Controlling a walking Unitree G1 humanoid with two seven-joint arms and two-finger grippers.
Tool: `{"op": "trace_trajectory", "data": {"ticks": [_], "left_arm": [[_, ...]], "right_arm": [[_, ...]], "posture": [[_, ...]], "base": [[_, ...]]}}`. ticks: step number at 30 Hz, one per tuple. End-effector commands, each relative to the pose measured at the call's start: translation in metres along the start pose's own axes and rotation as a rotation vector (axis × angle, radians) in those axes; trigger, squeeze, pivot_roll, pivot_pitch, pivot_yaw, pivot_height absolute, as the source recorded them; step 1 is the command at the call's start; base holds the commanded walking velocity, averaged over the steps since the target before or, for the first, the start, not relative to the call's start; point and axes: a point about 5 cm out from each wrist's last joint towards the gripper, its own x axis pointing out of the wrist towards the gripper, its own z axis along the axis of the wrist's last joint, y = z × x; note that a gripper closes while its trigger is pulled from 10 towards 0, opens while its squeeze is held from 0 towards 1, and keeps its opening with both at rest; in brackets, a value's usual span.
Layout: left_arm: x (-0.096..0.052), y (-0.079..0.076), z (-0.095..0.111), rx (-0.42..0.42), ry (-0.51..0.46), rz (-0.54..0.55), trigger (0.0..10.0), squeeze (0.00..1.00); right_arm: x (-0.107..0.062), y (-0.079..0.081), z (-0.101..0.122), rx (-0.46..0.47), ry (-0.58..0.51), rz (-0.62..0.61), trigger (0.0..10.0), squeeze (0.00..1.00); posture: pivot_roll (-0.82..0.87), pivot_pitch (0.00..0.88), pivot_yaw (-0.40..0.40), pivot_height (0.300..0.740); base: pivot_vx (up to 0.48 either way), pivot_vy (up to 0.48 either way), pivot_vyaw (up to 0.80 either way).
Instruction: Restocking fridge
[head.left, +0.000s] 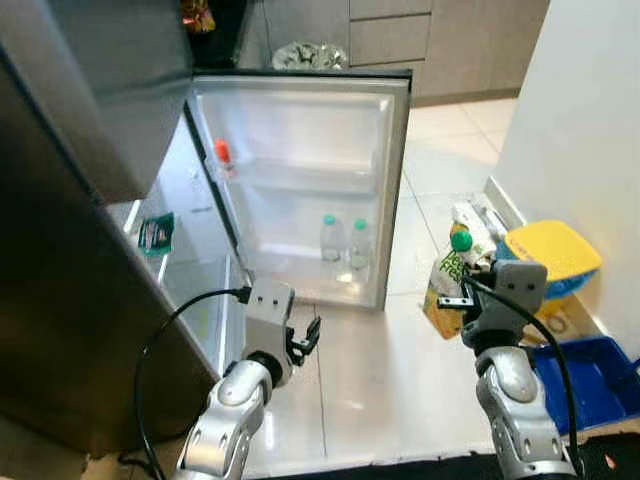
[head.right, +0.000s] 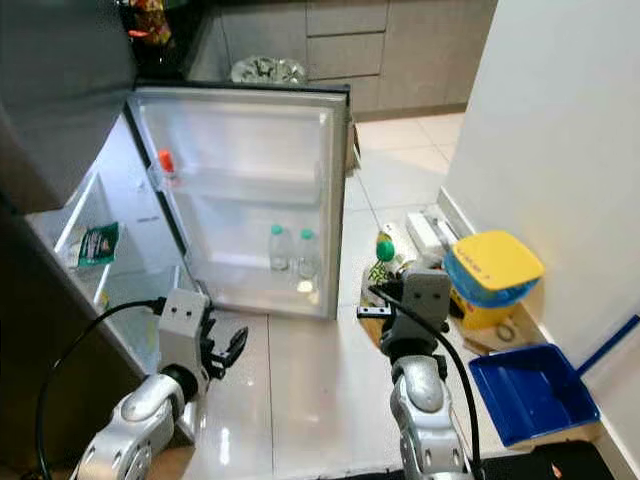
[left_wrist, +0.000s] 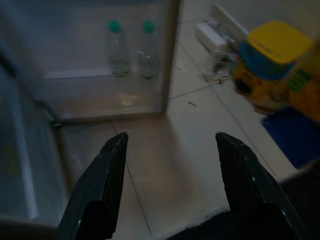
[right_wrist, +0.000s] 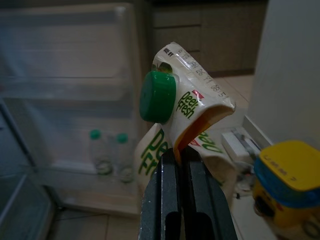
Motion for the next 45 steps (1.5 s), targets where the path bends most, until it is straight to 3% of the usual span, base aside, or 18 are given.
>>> {"op": "trace_trajectory", "data": {"ticks": [1, 16, 45], "left_arm": [[-0.0026, 0.0064, -0.0079, 0.003, 0.03, 0.037, 10.0, 0.0], [-0.0009, 0.0106, -0.0047, 0.027, 0.0, 0.074, 10.0, 0.0], [0.0018, 0.0077, -0.0029, 0.026, -0.016, 0.062, 10.0, 0.0]], "right_arm": [[0.0, 0.0022, 0.0039, 0.008, -0.015, 0.002, 10.0, 0.0], [-0.0003, 0.0023, 0.0032, 0.006, -0.011, 0.003, 10.0, 0.0], [-0.0001, 0.0013, 0.0024, 0.0, -0.007, 0.0, 10.0, 0.0]], "posture": [[-0.12, 0.154, 0.075, 0.74], [-0.11, 0.16, 0.074, 0.74], [-0.12, 0.16, 0.074, 0.74]], "base": [[0.322, 0.0, 0.0], [0.038, 0.0, 0.0], [0.426, 0.0, 0.0]]}}
